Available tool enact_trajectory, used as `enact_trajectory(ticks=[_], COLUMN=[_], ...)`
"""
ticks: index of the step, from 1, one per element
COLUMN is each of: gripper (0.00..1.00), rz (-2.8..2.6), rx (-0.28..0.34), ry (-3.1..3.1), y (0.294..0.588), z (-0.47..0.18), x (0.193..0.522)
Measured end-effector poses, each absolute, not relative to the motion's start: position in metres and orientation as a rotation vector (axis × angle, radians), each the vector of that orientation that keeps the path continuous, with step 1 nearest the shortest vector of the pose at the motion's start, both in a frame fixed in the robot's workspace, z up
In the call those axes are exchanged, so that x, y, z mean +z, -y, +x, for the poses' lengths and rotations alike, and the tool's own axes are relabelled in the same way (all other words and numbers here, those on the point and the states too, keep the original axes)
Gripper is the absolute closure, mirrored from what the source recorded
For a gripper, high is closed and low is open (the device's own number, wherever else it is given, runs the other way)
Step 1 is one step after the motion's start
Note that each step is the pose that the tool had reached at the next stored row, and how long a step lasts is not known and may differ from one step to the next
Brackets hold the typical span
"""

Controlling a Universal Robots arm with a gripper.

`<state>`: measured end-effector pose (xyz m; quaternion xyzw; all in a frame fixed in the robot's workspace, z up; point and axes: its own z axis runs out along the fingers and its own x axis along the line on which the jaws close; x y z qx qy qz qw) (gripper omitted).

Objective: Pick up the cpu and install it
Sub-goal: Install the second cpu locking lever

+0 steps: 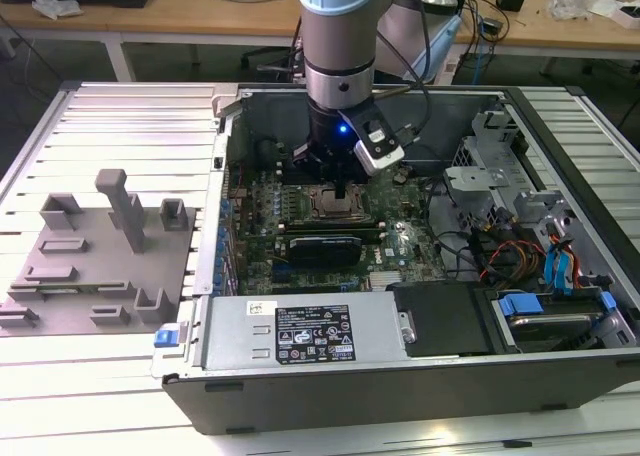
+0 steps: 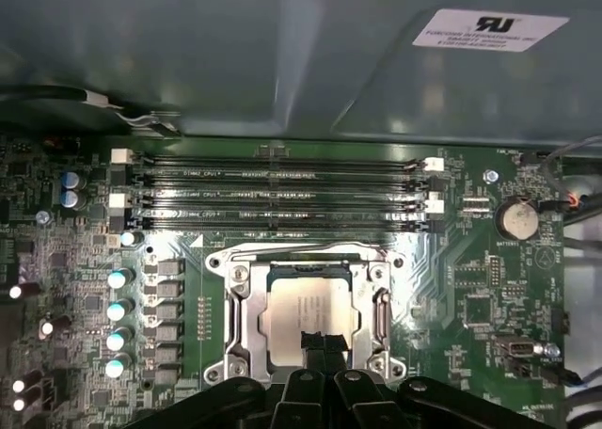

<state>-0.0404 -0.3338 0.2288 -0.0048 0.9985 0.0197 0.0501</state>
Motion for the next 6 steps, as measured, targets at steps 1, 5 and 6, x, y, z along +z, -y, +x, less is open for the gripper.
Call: enact_trajectory(ticks=[1, 5, 6], gripper=[0.89, 0.89, 0.89], rz=[-0.015, -0.015, -0.015], rx=[0.06, 0.059, 0.059], ry=[-3.041, -3.041, -3.041], y=[0.3338, 0.3338, 0.3338], z=[-0.0403, -0.0404, -0.0404], x=[0.2288, 0.2288, 0.2288])
